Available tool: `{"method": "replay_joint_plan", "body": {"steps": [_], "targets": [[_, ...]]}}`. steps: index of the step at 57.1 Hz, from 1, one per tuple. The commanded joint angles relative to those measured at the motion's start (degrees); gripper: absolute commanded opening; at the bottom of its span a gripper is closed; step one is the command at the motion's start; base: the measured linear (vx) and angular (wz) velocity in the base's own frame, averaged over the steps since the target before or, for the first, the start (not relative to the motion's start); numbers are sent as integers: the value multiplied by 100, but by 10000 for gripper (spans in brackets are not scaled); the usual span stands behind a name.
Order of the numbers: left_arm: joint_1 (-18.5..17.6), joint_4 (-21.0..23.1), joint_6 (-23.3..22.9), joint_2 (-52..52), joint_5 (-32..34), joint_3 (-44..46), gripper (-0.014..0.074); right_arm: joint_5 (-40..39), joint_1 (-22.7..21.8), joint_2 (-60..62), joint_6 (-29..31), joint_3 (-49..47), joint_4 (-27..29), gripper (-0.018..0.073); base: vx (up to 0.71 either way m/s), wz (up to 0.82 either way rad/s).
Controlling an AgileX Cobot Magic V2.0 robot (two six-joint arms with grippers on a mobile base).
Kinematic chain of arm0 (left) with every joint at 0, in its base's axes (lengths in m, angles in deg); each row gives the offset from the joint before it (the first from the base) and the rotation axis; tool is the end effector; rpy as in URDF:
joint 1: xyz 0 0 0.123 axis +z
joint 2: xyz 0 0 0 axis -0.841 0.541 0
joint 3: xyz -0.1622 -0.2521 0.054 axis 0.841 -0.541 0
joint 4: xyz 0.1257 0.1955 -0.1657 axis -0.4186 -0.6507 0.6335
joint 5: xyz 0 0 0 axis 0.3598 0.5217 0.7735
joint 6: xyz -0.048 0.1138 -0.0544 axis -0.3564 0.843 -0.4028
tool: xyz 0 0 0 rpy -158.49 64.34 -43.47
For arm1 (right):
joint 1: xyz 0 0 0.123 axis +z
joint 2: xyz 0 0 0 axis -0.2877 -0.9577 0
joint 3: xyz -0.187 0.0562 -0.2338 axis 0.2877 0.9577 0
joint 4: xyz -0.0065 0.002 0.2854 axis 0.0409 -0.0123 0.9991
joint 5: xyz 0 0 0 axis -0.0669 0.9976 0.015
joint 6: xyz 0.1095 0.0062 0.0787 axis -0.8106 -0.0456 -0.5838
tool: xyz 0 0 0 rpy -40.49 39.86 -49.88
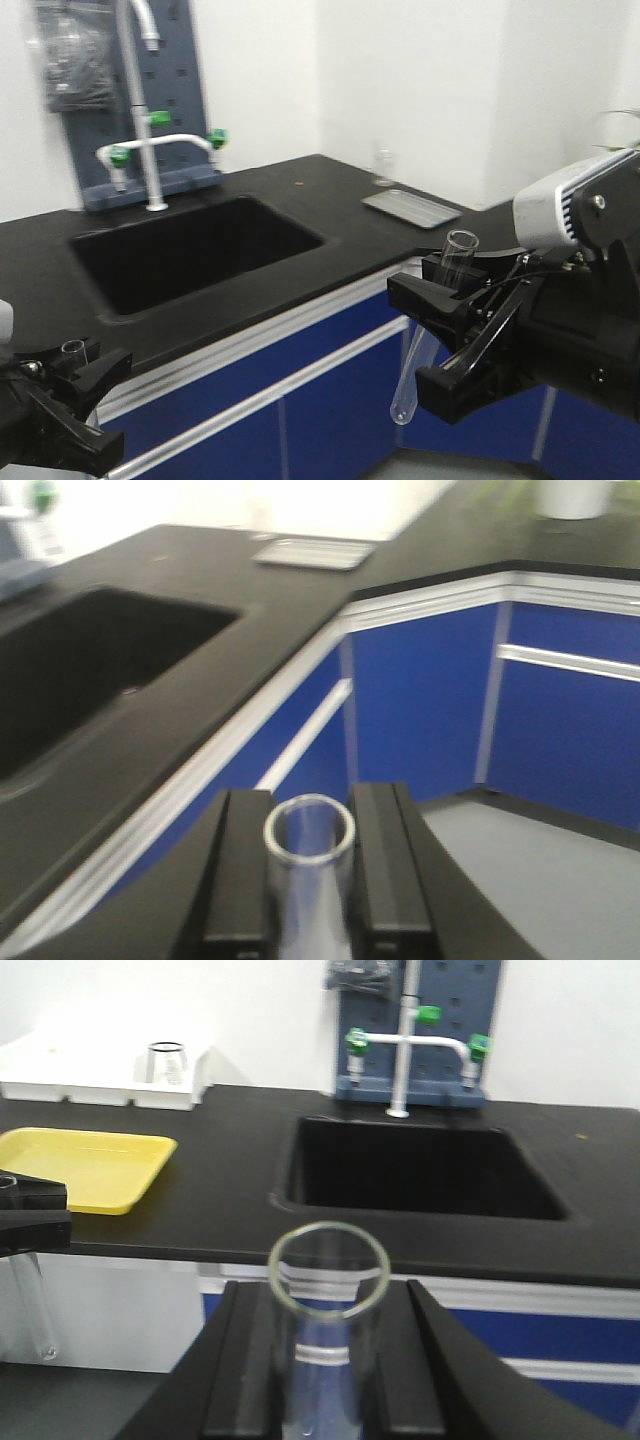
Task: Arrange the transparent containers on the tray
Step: 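Drive the base to the counter with the yellow tray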
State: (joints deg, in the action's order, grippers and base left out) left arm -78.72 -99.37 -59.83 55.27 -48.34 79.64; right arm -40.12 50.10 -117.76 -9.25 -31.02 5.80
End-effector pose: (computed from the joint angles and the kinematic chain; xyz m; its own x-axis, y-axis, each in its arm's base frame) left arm 0.2647 -0.1044 0.3119 -0.2382 0.0637 -0.9691 0.3618 0.9319 -0.0276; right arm 0.2445 0.1761 0.4046 -0.1013 -0.1456 -0.9842 -0.6312 0.7741 -0.0495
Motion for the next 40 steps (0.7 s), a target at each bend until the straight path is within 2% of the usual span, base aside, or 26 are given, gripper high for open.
{"method": "replay_joint_plan", "body": {"steps": [1,40], "targets": [[-39,52,-21,-81,477,205,177,-431,-23,105,54,-200,-1,86,9,65],[-39,52,-21,-81,477,205,177,-431,-23,105,54,-200,-1,86,11,53]]}}
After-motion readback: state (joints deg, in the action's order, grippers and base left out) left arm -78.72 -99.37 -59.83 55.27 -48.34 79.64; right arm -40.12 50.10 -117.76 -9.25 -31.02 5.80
